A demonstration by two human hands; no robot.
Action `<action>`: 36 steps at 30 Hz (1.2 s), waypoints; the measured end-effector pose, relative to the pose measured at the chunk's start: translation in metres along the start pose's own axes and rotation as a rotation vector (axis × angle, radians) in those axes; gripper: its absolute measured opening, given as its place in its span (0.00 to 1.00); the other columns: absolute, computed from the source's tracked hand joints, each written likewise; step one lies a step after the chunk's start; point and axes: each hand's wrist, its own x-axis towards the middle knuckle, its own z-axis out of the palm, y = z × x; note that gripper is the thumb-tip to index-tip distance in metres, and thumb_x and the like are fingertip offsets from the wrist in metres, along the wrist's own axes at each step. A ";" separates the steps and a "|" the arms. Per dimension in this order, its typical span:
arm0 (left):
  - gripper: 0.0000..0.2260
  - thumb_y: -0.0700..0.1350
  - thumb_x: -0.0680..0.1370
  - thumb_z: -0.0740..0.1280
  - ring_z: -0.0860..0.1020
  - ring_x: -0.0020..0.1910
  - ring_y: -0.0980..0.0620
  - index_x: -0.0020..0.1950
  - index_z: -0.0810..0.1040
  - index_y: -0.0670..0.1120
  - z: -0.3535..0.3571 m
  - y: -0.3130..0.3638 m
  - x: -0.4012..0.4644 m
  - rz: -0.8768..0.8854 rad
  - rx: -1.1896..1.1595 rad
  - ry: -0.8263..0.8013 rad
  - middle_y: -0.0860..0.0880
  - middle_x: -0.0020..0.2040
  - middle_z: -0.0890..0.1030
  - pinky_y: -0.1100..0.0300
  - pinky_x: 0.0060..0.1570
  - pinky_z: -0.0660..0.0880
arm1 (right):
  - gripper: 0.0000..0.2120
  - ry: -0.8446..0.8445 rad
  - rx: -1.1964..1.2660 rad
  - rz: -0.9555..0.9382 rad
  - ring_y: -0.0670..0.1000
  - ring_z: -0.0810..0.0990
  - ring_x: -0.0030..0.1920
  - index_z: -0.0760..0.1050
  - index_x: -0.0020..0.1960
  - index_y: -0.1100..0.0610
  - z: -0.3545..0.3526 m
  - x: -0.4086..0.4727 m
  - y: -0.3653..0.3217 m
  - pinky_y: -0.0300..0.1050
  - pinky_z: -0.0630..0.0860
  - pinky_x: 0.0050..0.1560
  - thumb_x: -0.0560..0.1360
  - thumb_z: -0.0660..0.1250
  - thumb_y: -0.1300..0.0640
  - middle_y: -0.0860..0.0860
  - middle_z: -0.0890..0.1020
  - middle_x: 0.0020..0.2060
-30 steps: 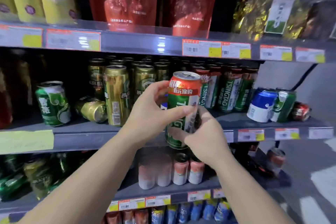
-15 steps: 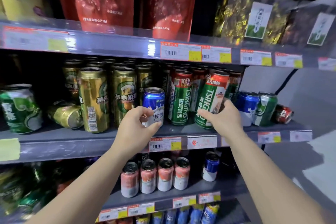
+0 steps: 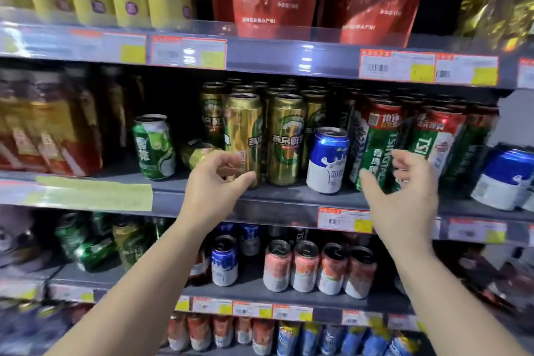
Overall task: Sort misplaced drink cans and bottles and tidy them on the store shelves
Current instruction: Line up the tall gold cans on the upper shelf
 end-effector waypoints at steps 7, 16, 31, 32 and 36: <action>0.15 0.51 0.70 0.77 0.77 0.46 0.55 0.53 0.77 0.50 -0.044 -0.041 0.019 -0.028 0.195 0.132 0.52 0.47 0.79 0.60 0.46 0.74 | 0.13 -0.592 0.131 -0.087 0.39 0.78 0.49 0.74 0.51 0.41 0.081 -0.056 -0.056 0.34 0.73 0.51 0.73 0.71 0.55 0.41 0.79 0.48; 0.21 0.59 0.71 0.72 0.76 0.50 0.51 0.59 0.75 0.51 -0.050 -0.046 0.044 0.031 0.507 0.031 0.52 0.55 0.74 0.55 0.48 0.75 | 0.08 -0.700 0.073 -0.083 0.38 0.77 0.47 0.74 0.49 0.43 0.115 -0.072 -0.077 0.32 0.72 0.46 0.75 0.70 0.54 0.41 0.79 0.46; 0.21 0.54 0.68 0.76 0.75 0.48 0.51 0.54 0.73 0.48 -0.137 -0.095 0.059 0.046 0.345 0.186 0.51 0.50 0.75 0.56 0.44 0.73 | 0.34 -0.562 -0.111 0.066 0.48 0.72 0.61 0.59 0.75 0.49 0.201 -0.097 -0.162 0.42 0.69 0.51 0.74 0.70 0.48 0.48 0.65 0.70; 0.30 0.56 0.67 0.77 0.74 0.56 0.49 0.62 0.70 0.48 -0.141 -0.097 0.062 -0.017 0.339 0.169 0.49 0.57 0.74 0.54 0.50 0.74 | 0.38 -0.597 -0.170 0.103 0.51 0.72 0.63 0.55 0.76 0.49 0.209 -0.095 -0.165 0.43 0.68 0.50 0.73 0.71 0.46 0.50 0.63 0.71; 0.40 0.63 0.68 0.73 0.77 0.57 0.47 0.72 0.60 0.48 -0.140 -0.096 0.074 -0.143 0.446 -0.054 0.48 0.62 0.77 0.52 0.50 0.76 | 0.44 -0.674 -0.426 0.204 0.58 0.74 0.62 0.53 0.75 0.52 0.231 -0.085 -0.171 0.48 0.70 0.46 0.69 0.71 0.37 0.55 0.67 0.69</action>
